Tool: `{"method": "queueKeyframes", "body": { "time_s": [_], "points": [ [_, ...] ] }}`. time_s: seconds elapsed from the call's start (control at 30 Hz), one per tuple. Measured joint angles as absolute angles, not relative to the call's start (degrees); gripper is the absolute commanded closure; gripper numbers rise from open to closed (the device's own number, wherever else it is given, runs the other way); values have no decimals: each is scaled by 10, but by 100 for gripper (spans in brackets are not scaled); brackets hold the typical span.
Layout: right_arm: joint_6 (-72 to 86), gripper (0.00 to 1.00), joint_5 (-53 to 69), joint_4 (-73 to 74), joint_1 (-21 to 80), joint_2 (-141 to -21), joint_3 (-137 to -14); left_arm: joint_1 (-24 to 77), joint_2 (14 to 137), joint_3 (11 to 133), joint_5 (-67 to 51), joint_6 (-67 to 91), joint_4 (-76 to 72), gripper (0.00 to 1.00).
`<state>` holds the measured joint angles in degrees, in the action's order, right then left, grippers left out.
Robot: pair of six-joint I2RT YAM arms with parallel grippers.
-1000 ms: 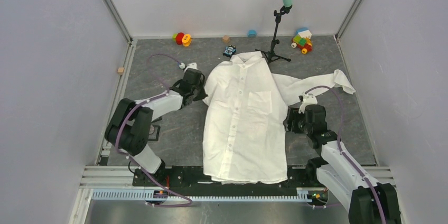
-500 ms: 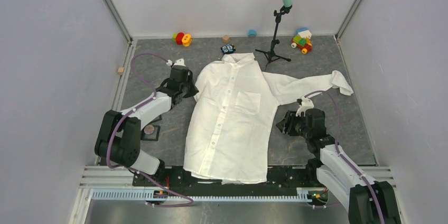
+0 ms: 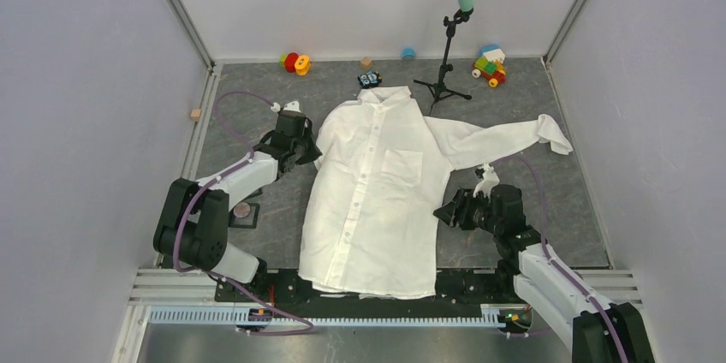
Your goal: Pin the brooch onto the clothing
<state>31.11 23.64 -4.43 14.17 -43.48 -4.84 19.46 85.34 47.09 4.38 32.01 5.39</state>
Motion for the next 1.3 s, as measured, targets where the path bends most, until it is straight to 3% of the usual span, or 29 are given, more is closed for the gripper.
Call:
{"method": "queueKeyframes", "body": {
  "time_s": [0.6, 0.87, 1.23, 1.3],
  "points": [
    [384, 43, 305, -94, 150, -434, -11, 195, 853, 463, 39, 320, 54, 98],
    [391, 67, 307, -89, 154, -440, -7, 195, 853, 462, 38, 320, 52, 98],
    [392, 68, 313, -124, 157, -478, -6, 194, 853, 458, 37, 320, 45, 98],
    [392, 71, 313, -130, 158, -481, -6, 193, 853, 455, 36, 320, 43, 98]
  ]
}}
